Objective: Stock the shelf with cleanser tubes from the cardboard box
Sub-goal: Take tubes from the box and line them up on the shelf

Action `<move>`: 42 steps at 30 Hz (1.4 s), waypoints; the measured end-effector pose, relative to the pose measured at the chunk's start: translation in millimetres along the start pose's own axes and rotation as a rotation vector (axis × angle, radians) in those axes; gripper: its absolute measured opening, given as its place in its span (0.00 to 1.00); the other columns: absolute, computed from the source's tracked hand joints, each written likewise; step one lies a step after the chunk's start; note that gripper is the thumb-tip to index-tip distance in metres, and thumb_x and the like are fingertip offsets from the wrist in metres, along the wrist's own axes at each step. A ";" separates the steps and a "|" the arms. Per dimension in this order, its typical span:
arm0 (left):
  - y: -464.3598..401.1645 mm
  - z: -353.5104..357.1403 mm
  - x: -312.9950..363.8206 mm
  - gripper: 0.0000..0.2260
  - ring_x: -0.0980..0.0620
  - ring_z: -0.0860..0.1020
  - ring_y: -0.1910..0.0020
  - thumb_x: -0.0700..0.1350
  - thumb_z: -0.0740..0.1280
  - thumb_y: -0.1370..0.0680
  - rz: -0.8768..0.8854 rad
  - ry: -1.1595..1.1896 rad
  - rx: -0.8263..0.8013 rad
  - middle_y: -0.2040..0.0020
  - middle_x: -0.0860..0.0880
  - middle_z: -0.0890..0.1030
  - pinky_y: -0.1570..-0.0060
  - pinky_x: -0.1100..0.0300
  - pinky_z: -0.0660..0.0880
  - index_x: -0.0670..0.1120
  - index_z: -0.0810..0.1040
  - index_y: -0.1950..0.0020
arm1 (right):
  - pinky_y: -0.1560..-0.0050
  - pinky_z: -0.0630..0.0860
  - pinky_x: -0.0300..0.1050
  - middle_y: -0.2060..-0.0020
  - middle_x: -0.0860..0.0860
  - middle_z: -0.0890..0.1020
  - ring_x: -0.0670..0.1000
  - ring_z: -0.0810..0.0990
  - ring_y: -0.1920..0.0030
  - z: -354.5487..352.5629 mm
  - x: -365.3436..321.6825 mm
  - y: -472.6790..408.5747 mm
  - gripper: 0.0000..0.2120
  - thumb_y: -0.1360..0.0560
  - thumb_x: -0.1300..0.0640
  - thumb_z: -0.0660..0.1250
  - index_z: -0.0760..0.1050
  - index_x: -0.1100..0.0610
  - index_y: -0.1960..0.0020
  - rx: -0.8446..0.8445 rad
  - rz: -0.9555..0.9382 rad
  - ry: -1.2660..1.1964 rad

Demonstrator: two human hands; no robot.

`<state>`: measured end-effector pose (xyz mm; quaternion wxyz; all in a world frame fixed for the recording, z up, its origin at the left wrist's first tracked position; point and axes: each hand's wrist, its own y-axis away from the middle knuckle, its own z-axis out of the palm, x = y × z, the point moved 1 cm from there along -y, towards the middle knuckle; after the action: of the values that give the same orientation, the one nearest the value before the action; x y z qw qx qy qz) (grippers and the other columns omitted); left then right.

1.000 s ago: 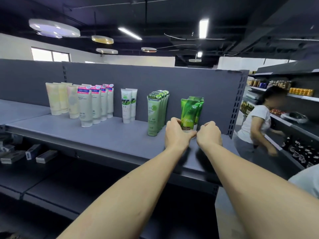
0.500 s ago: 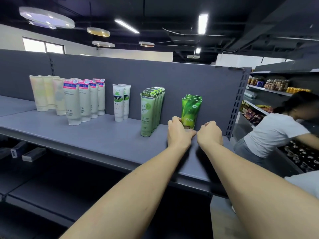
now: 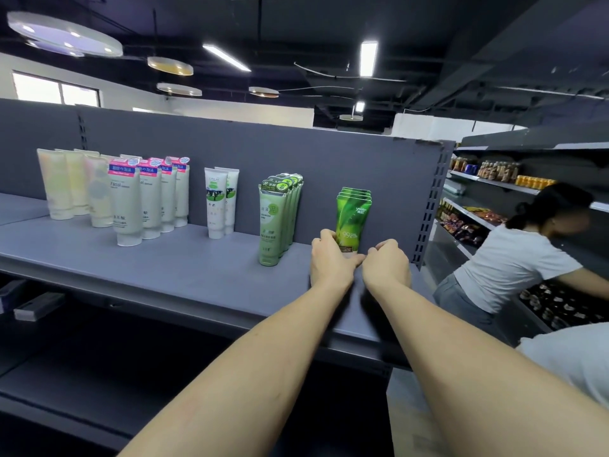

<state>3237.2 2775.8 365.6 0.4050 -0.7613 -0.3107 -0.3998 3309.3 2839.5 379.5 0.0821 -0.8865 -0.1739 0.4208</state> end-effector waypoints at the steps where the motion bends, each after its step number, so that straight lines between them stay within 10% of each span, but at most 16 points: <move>1: 0.0 0.7 -0.1 0.25 0.46 0.75 0.46 0.49 0.77 0.30 -0.001 0.004 -0.003 0.44 0.46 0.73 0.52 0.55 0.72 0.45 0.70 0.40 | 0.46 0.71 0.50 0.39 0.57 0.77 0.59 0.75 0.38 -2.1 1.1 2.7 0.12 0.17 0.55 0.57 0.71 0.59 0.38 -0.002 -0.003 0.004; 10: 14.1 -28.5 -2.8 0.38 0.44 0.69 0.33 0.55 0.77 0.30 0.020 -0.138 -0.017 0.33 0.44 0.70 0.38 0.49 0.71 0.44 0.63 0.27 | 0.50 0.72 0.48 0.44 0.54 0.80 0.56 0.76 0.47 -13.5 -7.9 41.5 0.10 0.18 0.52 0.57 0.73 0.55 0.43 0.011 -0.088 -0.057; 22: 90.7 -184.4 -56.5 0.08 0.51 0.75 0.45 0.47 0.65 0.21 0.362 -0.548 0.204 0.47 0.52 0.78 0.52 0.54 0.75 0.48 0.77 0.44 | 0.53 0.75 0.50 0.55 0.50 0.81 0.57 0.78 0.52 35.4 -76.4 176.6 0.11 0.20 0.46 0.60 0.73 0.53 0.51 -0.167 -0.323 -0.271; 28: 131.0 -265.5 -117.9 0.09 0.50 0.76 0.48 0.46 0.63 0.22 0.185 -0.674 0.246 0.48 0.51 0.77 0.52 0.54 0.76 0.47 0.76 0.43 | 0.57 0.72 0.46 0.56 0.47 0.80 0.52 0.77 0.56 73.0 -89.3 244.5 0.09 0.20 0.47 0.60 0.72 0.52 0.49 -0.298 -0.366 -0.278; 42: 227.3 -368.9 -313.5 0.16 0.47 0.76 0.43 0.48 0.64 0.23 -0.458 -0.799 -0.238 0.39 0.48 0.76 0.48 0.54 0.75 0.47 0.75 0.36 | 0.52 0.70 0.45 0.42 0.51 0.79 0.54 0.77 0.43 226.0 -59.5 413.8 0.21 0.22 0.47 0.62 0.68 0.53 0.32 -0.792 -0.258 -0.031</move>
<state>3133.9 2301.1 142.1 0.0653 -0.8084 -0.5542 -0.1872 3198.4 2433.6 158.5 -0.2156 -0.8141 -0.4331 0.3212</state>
